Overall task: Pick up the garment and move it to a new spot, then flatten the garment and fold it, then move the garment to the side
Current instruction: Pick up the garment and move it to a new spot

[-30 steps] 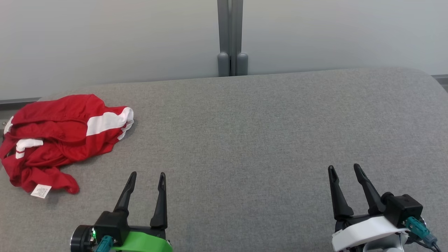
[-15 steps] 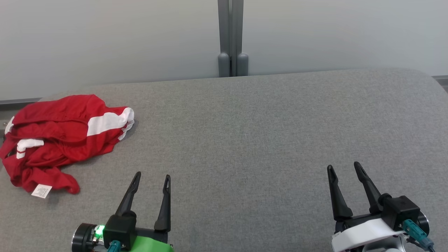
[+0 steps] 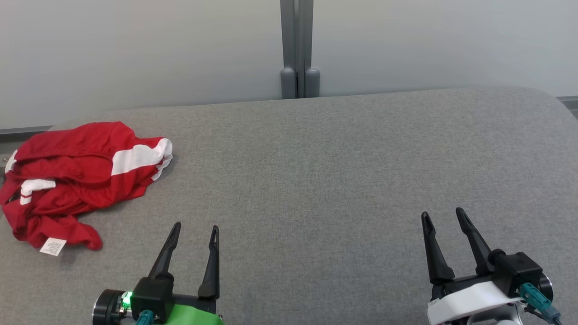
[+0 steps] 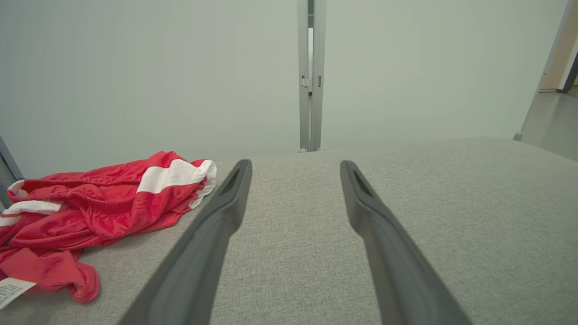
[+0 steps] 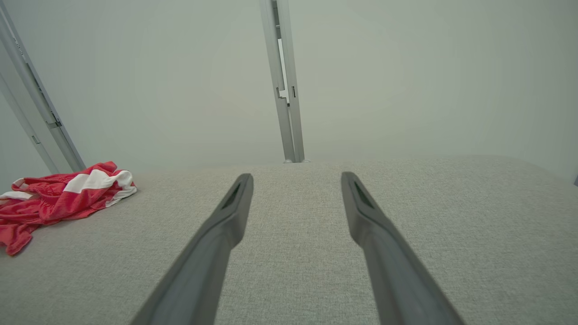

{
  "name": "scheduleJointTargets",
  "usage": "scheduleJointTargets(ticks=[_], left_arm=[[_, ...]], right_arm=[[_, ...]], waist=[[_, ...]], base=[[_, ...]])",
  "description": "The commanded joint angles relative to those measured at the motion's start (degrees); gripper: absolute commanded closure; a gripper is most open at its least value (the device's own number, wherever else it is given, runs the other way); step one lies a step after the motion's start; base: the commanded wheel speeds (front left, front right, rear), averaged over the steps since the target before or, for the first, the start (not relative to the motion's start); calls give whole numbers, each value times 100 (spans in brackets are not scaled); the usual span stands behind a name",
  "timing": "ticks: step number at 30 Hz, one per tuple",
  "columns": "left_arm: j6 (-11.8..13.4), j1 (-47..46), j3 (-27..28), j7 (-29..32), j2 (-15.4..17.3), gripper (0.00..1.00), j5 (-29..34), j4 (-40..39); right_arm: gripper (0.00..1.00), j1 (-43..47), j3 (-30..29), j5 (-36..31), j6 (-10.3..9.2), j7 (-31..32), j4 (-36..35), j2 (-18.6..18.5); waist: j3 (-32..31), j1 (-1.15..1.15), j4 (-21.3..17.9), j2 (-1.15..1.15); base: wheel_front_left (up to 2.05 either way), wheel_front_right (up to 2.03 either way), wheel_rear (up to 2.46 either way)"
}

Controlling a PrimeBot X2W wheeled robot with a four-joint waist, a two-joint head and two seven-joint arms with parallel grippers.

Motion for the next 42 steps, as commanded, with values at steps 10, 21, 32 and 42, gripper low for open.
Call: scheduleJointTargets(ticks=[10, 21, 32, 42], left_arm=[[50, -53, -17, -5, 2, 0, -5, 34], [125, -148, 69, -5, 4, 0, -29, 10], [171, -68, 176, -4, 6, 0, -65, -24], [145, -14, 365, -4, 5, 0, -12, -33]], right_arm=[[0, 100, -43, 10, 3, -24, -39, -22], [0, 62, -18, 27, 3, -23, -20, -22], [0, 2, -16, -37, 3, -23, 7, -22], [0, 6, 14, -34, 3, -23, 48, -23]], waist=[[50, 0, 160, 0], [157, 0, 1029, 0], [212, 0, 2055, 0], [174, 0, 2523, 0]], base=[[0, 0, 0], [0, 0, 0], [0, 0, 0], [0, 0, 0]])
